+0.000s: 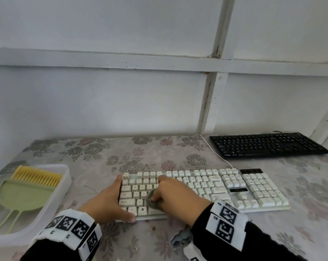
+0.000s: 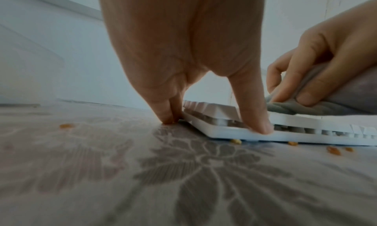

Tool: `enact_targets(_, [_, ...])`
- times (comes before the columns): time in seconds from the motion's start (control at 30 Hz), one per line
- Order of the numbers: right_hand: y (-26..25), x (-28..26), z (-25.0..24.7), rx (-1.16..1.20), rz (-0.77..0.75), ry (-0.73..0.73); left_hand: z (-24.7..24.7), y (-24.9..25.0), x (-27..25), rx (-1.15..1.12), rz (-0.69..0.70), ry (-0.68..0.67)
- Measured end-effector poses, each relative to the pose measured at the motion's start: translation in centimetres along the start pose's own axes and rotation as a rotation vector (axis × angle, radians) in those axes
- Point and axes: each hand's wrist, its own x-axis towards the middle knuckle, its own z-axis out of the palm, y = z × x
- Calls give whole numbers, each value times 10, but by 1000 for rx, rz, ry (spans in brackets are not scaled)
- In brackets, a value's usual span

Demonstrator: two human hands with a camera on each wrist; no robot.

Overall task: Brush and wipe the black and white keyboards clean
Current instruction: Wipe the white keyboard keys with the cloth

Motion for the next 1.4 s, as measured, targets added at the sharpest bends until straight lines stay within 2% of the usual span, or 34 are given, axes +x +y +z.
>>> enact_targets(0.1, [2, -3, -8, -10, -4, 33, 0, -3, 2, -25, 21, -7])
enact_targets(0.27, [-19, 8, -4, 73, -105, 49, 0, 0, 1, -48, 20, 1])
enact_targets(0.6, [19, -21, -15, 1, 2, -35, -1, 3, -1, -12, -6, -19])
enact_targets(0.73, [22, -20, -16, -49, 53, -5, -1, 2, -1, -27, 1, -28])
enact_targets(0.83, [19, -20, -20, -44, 37, 45, -1, 1, -2, -26, 4, -28])
enact_targets(0.93, [21, -27, -23, -7, 2, 26, -1, 2, -1, -12, 1, -27])
enact_targets(1.27, [60, -52, -40, -109, 166, -16, -1, -3, 3, 21, 24, -25])
enact_targets(1.4, [52, -46, -39, -86, 114, 3, -1, -1, 1, 18, 11, -21])
